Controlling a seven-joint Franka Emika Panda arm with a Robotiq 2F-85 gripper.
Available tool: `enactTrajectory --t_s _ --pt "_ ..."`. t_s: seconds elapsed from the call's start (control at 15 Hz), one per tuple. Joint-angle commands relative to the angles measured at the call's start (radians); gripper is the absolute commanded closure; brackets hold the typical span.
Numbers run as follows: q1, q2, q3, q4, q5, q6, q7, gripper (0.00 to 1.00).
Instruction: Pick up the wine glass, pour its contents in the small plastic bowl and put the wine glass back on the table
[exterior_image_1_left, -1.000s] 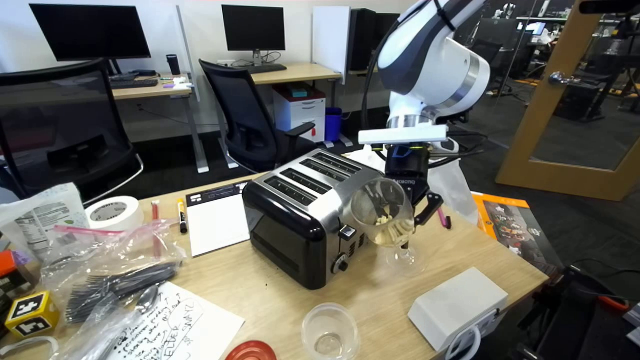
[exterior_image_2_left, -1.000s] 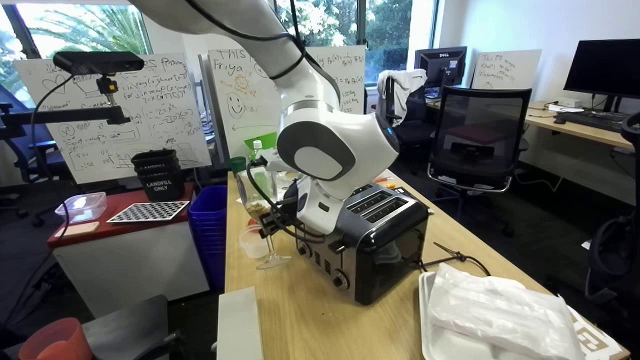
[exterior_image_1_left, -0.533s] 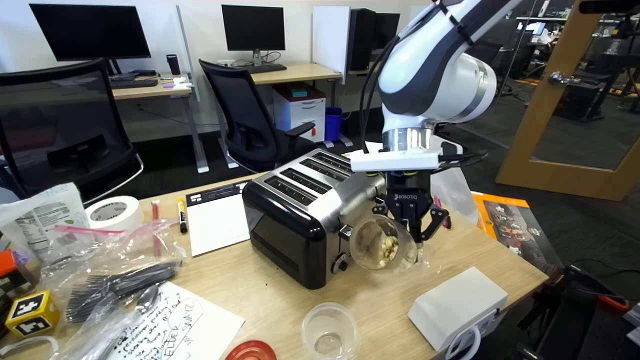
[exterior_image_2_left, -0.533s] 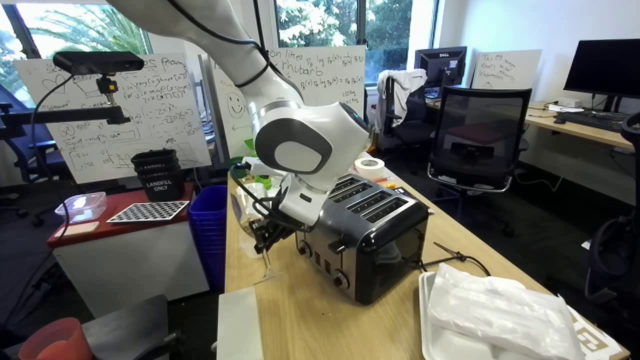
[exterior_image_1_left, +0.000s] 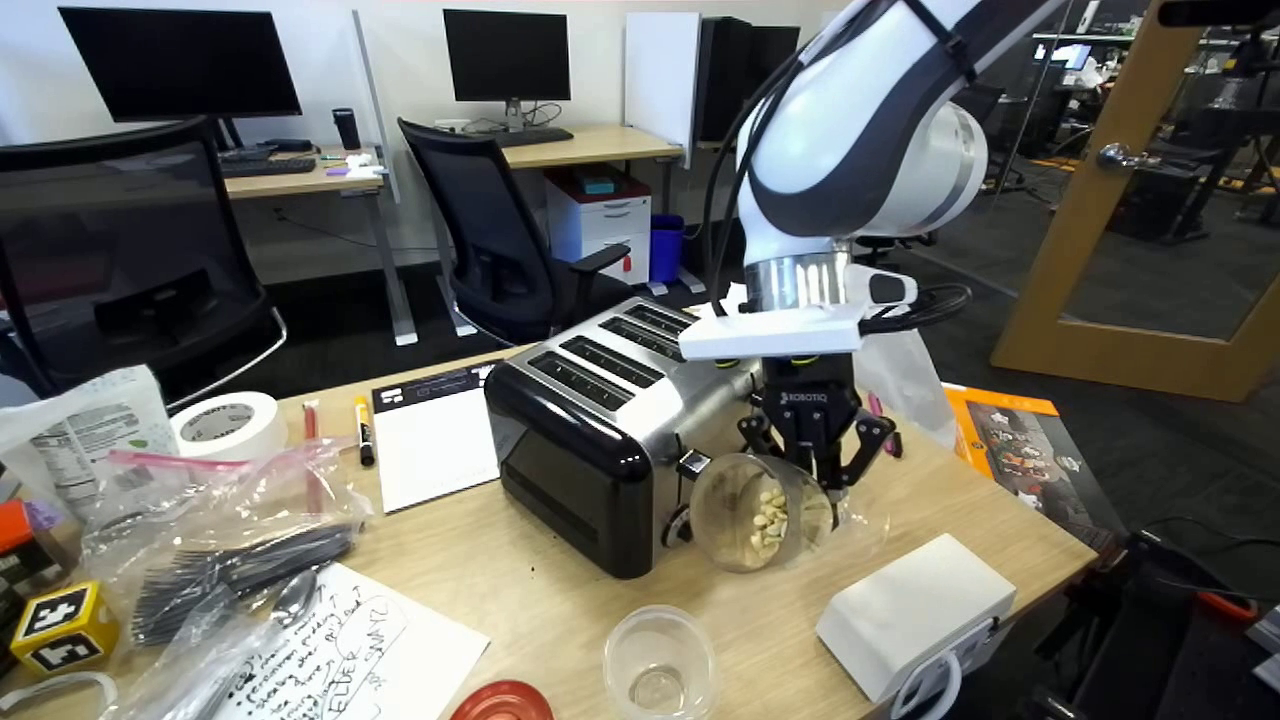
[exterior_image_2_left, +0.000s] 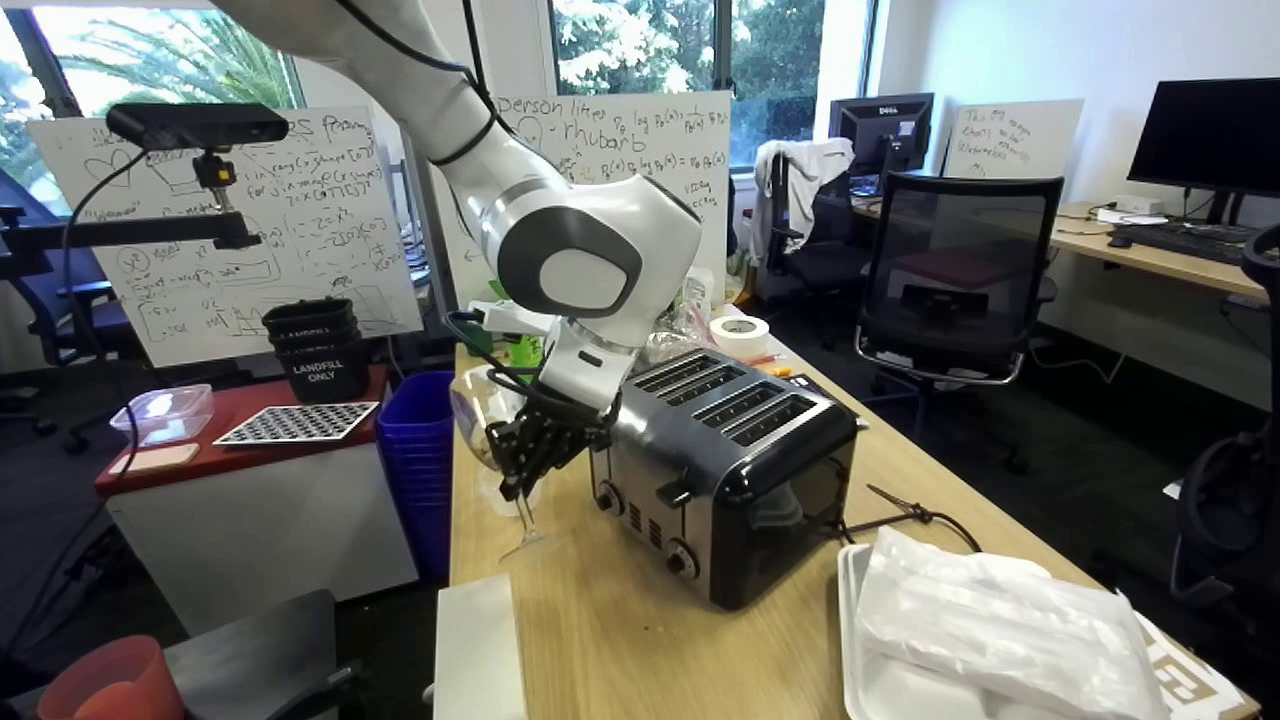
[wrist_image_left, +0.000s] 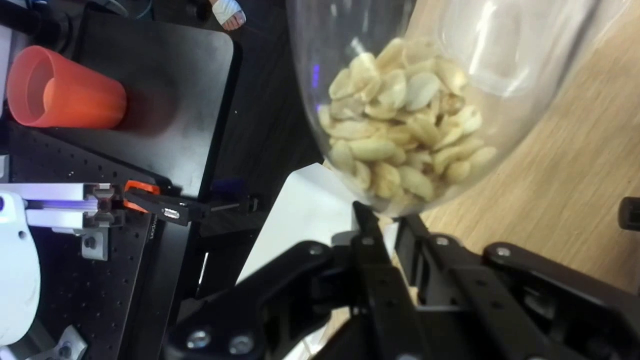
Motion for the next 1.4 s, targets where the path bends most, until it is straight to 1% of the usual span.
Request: enactTrajectory --t_s 0.0,0.6,0.8,0.87,0.93,1.33 --pt "-0.004 0.010 0.017 0.027 -0.037 -0.004 0.040 0.96" --pt "-0.001 0.042 0.028 0.070 -0.048 -0.008 0.119 0.96" --pt "-0.005 0.059 0.038 0.078 -0.030 0.010 0.110 0.96" --pt "-0.008 0.045 0.037 0.060 -0.032 0.001 0.107 0.96" --pt "-0.007 0.049 0.038 0.062 -0.032 0.001 0.106 0.85" --pt "-0.008 0.050 0.038 0.062 -0.032 0.001 0.106 0.85"
